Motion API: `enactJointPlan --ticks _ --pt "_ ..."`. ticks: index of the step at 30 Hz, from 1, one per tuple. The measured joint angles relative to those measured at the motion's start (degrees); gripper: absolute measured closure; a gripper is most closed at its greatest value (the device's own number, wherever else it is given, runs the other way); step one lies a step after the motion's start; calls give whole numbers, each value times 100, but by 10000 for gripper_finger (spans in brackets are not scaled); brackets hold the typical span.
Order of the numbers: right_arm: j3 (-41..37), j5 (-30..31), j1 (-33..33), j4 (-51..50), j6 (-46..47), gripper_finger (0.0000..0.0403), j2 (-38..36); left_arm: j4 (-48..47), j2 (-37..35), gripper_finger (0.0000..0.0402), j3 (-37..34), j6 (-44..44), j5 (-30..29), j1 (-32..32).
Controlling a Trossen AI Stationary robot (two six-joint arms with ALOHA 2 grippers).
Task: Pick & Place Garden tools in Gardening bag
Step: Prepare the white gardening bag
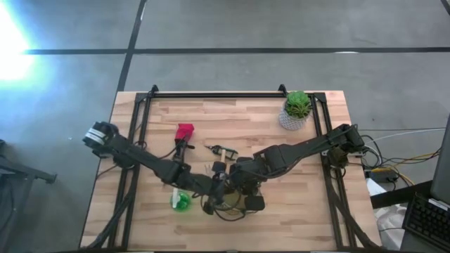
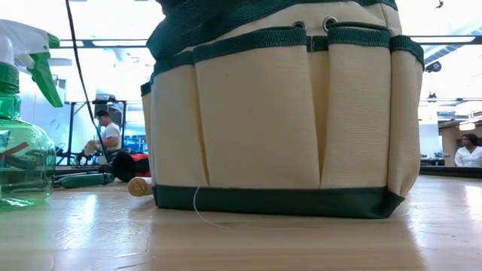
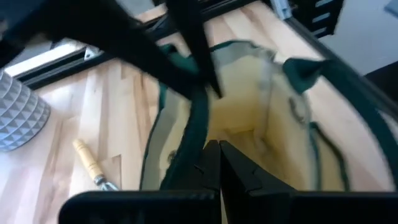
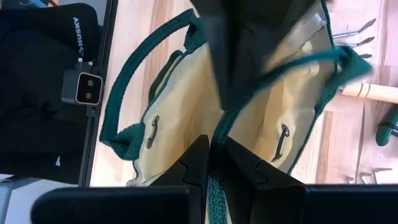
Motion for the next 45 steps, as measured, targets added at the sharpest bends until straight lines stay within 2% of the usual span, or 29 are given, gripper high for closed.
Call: enactJointPlan --ticks 25,29,38,45 --pt "0 121 0 44 149 371 2 153 118 401 -7 -57 -20 128" --pt "0 122 0 54 152 347 2 160 118 401 -7 -57 -26 128" --pt "96 123 0 -121 132 255 10 160 114 401 -7 -57 -22 130" --pt "701 116 45 -744 -20 228 11 157 109 401 -9 -61 -20 130"
